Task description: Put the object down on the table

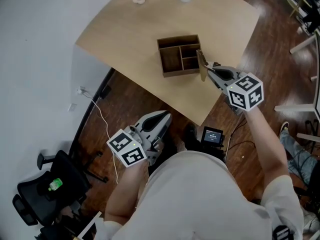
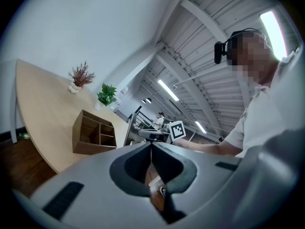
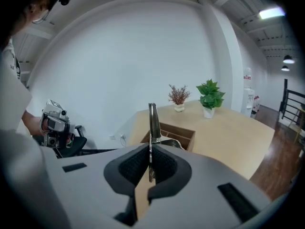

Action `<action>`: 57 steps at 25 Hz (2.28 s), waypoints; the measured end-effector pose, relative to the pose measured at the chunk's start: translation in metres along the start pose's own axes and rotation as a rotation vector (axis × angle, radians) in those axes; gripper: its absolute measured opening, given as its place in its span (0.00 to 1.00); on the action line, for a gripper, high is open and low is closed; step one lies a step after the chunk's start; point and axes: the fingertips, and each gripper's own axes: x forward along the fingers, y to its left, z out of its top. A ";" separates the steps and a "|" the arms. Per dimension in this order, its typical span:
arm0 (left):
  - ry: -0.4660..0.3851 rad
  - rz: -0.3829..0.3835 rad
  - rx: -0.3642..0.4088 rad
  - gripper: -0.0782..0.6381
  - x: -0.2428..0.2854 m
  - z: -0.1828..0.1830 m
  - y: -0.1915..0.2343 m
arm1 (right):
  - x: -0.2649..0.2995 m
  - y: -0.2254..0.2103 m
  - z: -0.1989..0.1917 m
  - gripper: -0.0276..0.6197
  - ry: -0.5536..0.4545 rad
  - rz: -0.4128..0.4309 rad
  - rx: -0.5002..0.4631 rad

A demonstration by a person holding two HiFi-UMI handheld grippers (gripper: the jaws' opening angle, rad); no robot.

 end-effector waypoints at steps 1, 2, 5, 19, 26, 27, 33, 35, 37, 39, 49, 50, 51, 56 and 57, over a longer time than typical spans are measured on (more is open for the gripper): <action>-0.001 0.002 0.000 0.11 0.002 0.001 0.001 | 0.005 -0.004 0.003 0.05 0.005 0.010 -0.013; -0.001 0.005 0.000 0.11 0.004 0.001 0.002 | 0.009 -0.007 0.005 0.05 0.009 0.020 -0.026; -0.001 0.015 -0.003 0.11 0.007 0.004 0.005 | 0.022 -0.016 0.014 0.05 0.021 0.046 -0.060; -0.008 0.064 -0.013 0.11 0.017 0.010 0.020 | 0.077 -0.031 0.017 0.05 0.125 0.161 -0.184; -0.014 0.084 -0.031 0.11 0.017 0.009 0.026 | 0.091 -0.030 0.014 0.05 0.172 0.218 -0.210; -0.014 0.086 -0.032 0.11 0.017 0.007 0.027 | 0.093 -0.028 0.011 0.05 0.186 0.230 -0.220; -0.013 0.092 -0.043 0.11 0.017 0.005 0.030 | 0.103 -0.023 -0.010 0.05 0.277 0.285 -0.266; -0.011 0.092 -0.046 0.11 0.016 0.003 0.029 | 0.106 -0.023 -0.018 0.05 0.297 0.283 -0.275; -0.007 0.092 -0.050 0.11 0.016 0.002 0.030 | 0.109 -0.025 -0.022 0.05 0.310 0.280 -0.277; -0.004 0.092 -0.053 0.11 0.015 0.002 0.030 | 0.111 -0.026 -0.026 0.05 0.323 0.279 -0.280; 0.009 0.089 -0.061 0.11 0.012 -0.002 0.028 | 0.122 -0.028 -0.041 0.05 0.409 0.258 -0.357; 0.010 0.088 -0.061 0.11 0.012 -0.003 0.028 | 0.122 -0.027 -0.041 0.05 0.410 0.262 -0.355; 0.011 0.087 -0.062 0.11 0.011 -0.004 0.028 | 0.122 -0.027 -0.041 0.05 0.410 0.267 -0.354; 0.017 0.082 -0.063 0.11 0.012 -0.006 0.028 | 0.119 -0.031 -0.039 0.05 0.387 0.260 -0.357; 0.018 0.082 -0.063 0.11 0.012 -0.006 0.028 | 0.118 -0.031 -0.038 0.05 0.380 0.258 -0.357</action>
